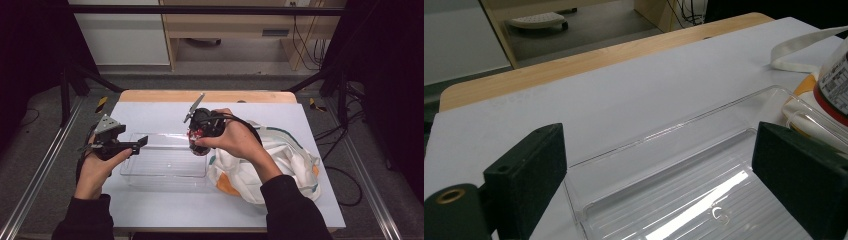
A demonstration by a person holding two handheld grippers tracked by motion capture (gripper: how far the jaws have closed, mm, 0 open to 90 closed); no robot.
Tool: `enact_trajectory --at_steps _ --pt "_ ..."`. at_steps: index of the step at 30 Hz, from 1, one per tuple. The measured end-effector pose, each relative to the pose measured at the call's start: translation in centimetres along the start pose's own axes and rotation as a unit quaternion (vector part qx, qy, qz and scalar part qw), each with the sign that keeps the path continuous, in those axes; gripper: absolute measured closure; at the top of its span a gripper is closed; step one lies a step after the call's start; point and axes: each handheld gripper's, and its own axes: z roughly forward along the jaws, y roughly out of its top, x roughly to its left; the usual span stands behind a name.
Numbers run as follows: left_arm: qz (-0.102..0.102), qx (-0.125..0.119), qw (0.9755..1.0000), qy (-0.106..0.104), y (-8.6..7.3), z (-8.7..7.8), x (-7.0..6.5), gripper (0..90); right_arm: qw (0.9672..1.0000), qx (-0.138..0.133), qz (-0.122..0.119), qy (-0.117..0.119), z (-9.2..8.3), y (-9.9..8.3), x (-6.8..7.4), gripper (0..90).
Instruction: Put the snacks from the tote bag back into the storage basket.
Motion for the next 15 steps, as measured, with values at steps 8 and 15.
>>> enact_trajectory --at_steps 8,15 --pt "-0.001 -0.001 1.0 -0.001 0.0 -0.1 0.2 7.4 0.9999 0.004 -0.006 0.007 1.0 0.7 0.4 24.4" --pt "-0.003 -0.001 1.0 -0.001 -0.1 -0.1 0.2 7.4 0.9999 0.007 -0.005 0.012 1.9 0.9 0.7 24.4"
